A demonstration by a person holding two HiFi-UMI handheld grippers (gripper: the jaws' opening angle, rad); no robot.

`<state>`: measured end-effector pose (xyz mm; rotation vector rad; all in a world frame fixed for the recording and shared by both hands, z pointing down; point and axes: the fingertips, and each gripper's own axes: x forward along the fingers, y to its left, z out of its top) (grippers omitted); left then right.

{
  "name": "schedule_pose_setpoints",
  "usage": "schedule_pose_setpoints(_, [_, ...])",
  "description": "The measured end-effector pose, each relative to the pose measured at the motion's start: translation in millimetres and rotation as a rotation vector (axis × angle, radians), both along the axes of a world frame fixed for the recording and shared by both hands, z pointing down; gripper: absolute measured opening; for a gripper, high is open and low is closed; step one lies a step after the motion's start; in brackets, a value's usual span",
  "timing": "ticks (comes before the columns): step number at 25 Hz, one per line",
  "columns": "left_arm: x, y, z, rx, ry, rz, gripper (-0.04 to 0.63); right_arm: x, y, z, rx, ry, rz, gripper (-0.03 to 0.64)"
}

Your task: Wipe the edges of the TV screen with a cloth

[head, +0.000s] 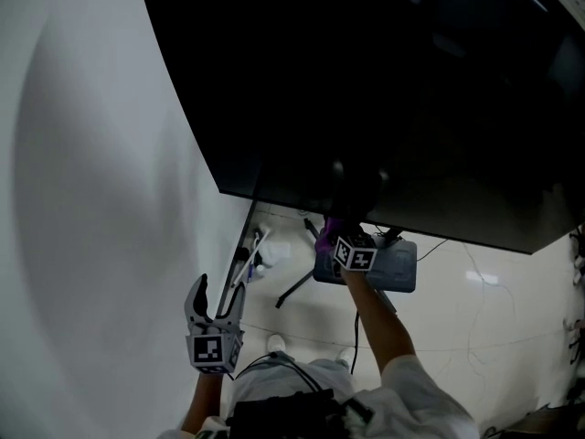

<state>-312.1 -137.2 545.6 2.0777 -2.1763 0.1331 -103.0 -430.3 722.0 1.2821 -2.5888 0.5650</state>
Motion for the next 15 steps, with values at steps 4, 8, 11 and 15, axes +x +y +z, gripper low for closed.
schedule_pose_setpoints(4, [-28, 12, 3, 0.005, 0.011, -0.054, 0.322, -68, 5, 3, -0.01, 0.007, -0.101, 0.08])
schedule_pose_setpoints(8, [-52, 24, 6, 0.007, 0.016, -0.104, 0.322, -133, 11, 6, -0.017, 0.022, -0.188, 0.08])
schedule_pose_setpoints(11, [-66, 35, 12, 0.001, 0.025, -0.14, 0.322, -175, 17, 8, -0.033, 0.016, -0.228, 0.08])
schedule_pose_setpoints(15, [-84, 49, 13, 0.001, 0.03, -0.188, 0.322, -226, 26, 9, -0.047, 0.018, -0.279, 0.08])
